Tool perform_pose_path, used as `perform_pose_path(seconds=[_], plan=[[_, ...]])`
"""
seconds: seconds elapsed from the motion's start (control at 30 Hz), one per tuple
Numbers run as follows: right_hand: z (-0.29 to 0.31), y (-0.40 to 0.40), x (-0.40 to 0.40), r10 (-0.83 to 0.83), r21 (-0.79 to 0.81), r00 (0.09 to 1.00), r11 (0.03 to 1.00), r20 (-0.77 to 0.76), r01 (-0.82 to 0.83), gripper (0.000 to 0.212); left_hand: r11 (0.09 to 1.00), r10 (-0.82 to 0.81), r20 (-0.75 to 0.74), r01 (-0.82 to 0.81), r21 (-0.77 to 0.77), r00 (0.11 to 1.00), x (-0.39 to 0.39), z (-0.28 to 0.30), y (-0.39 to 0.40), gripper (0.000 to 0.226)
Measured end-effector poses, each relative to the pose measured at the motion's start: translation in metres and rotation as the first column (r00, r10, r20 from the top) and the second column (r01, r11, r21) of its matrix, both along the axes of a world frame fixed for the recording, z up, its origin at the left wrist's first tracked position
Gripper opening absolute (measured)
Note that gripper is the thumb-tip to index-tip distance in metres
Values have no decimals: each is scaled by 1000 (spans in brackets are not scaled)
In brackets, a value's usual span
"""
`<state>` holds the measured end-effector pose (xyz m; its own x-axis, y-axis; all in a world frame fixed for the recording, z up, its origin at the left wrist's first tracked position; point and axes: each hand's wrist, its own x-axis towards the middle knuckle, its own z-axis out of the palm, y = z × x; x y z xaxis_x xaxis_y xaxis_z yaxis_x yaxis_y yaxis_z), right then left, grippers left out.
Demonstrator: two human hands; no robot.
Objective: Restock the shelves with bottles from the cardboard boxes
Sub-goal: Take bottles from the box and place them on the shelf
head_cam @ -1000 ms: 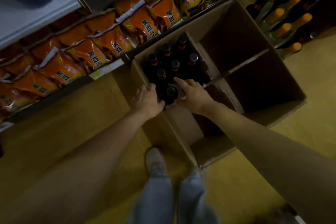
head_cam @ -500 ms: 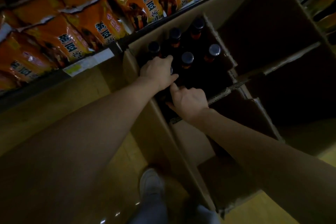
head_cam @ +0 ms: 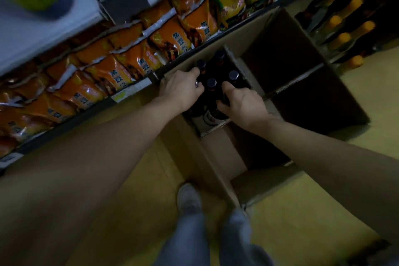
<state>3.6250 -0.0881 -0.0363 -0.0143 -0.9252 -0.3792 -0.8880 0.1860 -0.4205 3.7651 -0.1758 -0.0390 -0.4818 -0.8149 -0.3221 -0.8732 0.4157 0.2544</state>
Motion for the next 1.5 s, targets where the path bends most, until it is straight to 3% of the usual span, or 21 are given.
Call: perform_pose_path(seconds=[0.17, 0.33, 0.57, 0.77, 0.87, 0.93, 1.2, 1.5], plan=[[122, 15, -25, -104, -75, 995, 992, 5, 105, 23, 999, -38, -43, 38, -3, 998, -13, 111, 4, 15], [253, 44, -44, -288, -149, 957, 948, -17, 283, 21, 981, -190, -20, 190, -36, 982, -43, 236, 12, 15], [425, 123, -50, -395, -285, 907, 895, -145, 344, 18, 901, -408, -73, 389, -192, 910, -81, 415, 52, 16], [565, 197, -61, -598, -443, 792, 746, -119, 497, 19, 774, -590, -72, 538, -334, 804, -130, 561, 97, 24], [629, 231, -71, -695, -527, 704, 657, -146, 539, 33, 710, -657, -48, 595, -376, 753, -169, 624, 126, 28], [666, 256, -86, -762, -565, 629, 591, -155, 576, 31, 681, -691, -57, 622, -388, 721, -196, 664, 149, 31], [755, 329, -159, -861, -616, 458, 487, -221, 619, 29, 602, -777, -130, 667, -439, 615, -293, 747, 226, 41], [790, 385, -251, -906, -717, 396, 374, -148, 589, 30, 593, -795, -189, 673, -442, 576, -378, 773, 281, 36]])
